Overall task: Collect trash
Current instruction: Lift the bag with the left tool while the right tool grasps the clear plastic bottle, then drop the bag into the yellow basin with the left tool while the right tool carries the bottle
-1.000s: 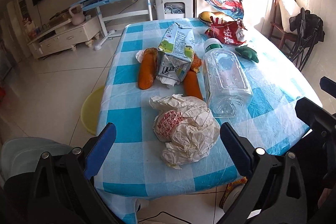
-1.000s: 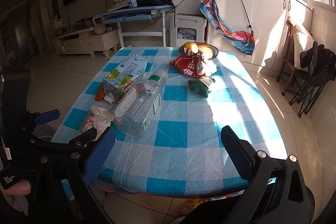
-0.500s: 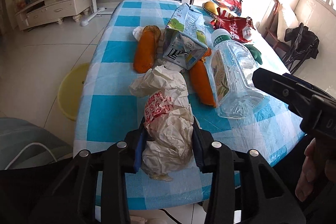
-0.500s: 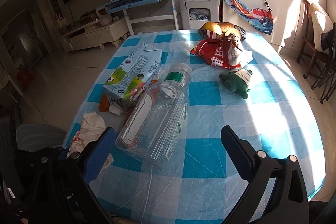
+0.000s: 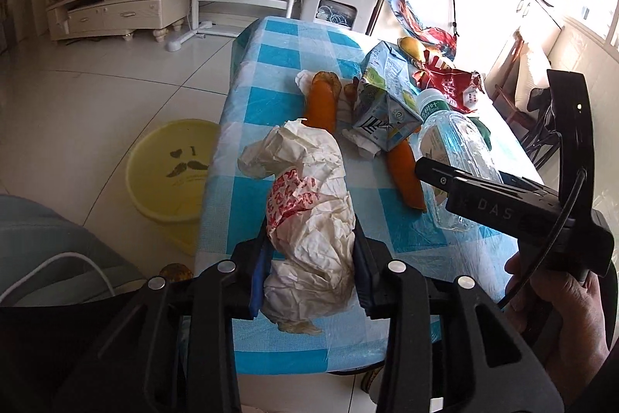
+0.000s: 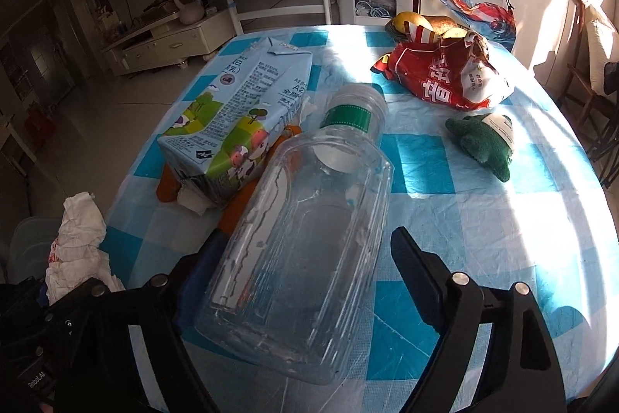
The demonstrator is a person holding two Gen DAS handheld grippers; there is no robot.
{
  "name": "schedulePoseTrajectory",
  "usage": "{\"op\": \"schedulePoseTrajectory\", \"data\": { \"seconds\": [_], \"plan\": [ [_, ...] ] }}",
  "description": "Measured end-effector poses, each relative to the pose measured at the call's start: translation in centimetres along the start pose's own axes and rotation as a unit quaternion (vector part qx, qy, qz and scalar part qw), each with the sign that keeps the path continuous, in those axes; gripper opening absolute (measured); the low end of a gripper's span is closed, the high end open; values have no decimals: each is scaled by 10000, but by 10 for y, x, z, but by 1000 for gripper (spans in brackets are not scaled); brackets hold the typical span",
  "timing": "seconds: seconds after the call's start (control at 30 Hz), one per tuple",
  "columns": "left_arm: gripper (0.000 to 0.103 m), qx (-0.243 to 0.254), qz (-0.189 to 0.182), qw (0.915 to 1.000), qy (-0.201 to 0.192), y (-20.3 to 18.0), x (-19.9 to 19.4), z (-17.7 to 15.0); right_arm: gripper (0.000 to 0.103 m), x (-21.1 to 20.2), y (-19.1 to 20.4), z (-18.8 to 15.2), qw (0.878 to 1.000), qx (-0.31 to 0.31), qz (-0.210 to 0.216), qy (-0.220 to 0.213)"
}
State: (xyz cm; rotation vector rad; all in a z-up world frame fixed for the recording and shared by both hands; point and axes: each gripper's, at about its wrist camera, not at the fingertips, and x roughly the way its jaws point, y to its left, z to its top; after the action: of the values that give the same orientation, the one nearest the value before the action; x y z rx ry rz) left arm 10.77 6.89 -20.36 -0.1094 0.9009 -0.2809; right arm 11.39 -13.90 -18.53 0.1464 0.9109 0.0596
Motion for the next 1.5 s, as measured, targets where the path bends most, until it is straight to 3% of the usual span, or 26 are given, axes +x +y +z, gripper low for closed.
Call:
{"op": "schedulePoseTrajectory", "data": {
  "seconds": [0.1,0.43,0.6,0.8,1.0,1.17,1.33,1.5],
  "plan": [
    [36,-48,-10,10000,-50,3,-2,0,56,-3,-8,-5,10000,74,-26,-18],
    [36,-138,-10,9997,-185,7,-9,1,56,-40,-33,-13,9973,454,152,-554],
    [36,-109,76,9988,-479,11,-29,9,56,-54,-25,-13,9945,436,381,-876],
    [36,-515,342,9961,-625,46,-43,31,56,-60,-12,-9,9912,269,668,-1114],
    [36,-589,619,9942,-646,67,-40,48,56,-65,10,-8,9870,-177,905,-1316],
    [36,-675,763,9933,-554,83,-28,69,56,-67,25,-7,9836,-507,1006,-1406],
    [35,-991,830,9914,-203,108,5,92,56,-66,32,-11,9819,-618,1130,-1391],
    [36,-994,1097,9890,-35,122,37,116,56,-61,36,-9,9811,-649,1222,-1355]
  ]
}}
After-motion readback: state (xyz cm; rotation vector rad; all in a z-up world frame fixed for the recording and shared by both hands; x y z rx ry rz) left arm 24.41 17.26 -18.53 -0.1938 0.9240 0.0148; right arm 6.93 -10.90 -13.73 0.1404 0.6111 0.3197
